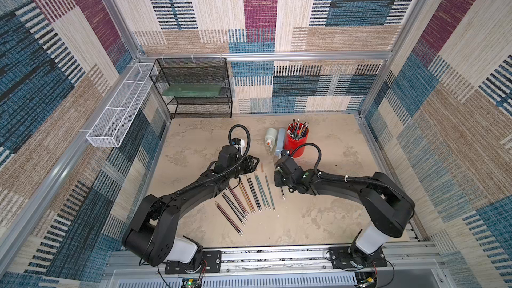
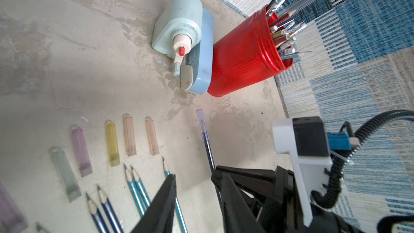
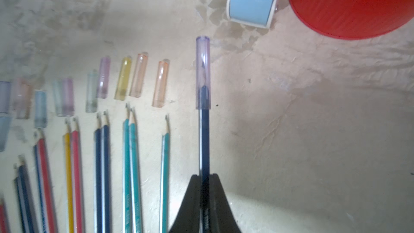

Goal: Remove the protective cover of the pencils
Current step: Pick up the pencil from the center of the board.

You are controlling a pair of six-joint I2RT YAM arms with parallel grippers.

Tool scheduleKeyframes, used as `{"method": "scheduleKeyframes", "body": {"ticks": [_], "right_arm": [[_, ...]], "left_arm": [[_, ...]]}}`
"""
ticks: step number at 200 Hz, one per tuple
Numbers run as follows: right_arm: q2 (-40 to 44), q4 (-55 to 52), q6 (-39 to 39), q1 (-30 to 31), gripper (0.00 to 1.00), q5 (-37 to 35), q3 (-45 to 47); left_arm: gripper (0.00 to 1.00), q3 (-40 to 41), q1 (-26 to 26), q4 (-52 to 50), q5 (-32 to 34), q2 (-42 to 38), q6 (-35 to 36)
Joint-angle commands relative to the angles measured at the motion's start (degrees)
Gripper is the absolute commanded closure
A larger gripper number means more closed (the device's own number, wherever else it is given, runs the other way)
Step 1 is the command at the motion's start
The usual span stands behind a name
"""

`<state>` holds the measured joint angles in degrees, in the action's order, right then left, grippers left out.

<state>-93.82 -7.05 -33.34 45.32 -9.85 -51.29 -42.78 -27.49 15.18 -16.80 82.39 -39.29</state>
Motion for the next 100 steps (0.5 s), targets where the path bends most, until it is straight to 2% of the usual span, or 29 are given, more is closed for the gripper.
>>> {"method": "scheduleKeyframes", "body": {"ticks": [1,51,100], "right_arm": [[2.77,8.45,-0.05,0.59,1.00,5.20,2.33],[5.76,11.73,-0.08,2.78,1.00,6.15,3.70],[8.82,13.44,-0.10,4.72,1.00,5.63,4.74]], "left_arm": [[0.62,0.90,0.07,6.56,-3.51,-0.14,-2.69],[0.51,1.88,0.06,8.43,-4.72,-0.12,-3.79],[0.51,2.27,0.06,9.39,-5.34,0.31,-5.09]]}}
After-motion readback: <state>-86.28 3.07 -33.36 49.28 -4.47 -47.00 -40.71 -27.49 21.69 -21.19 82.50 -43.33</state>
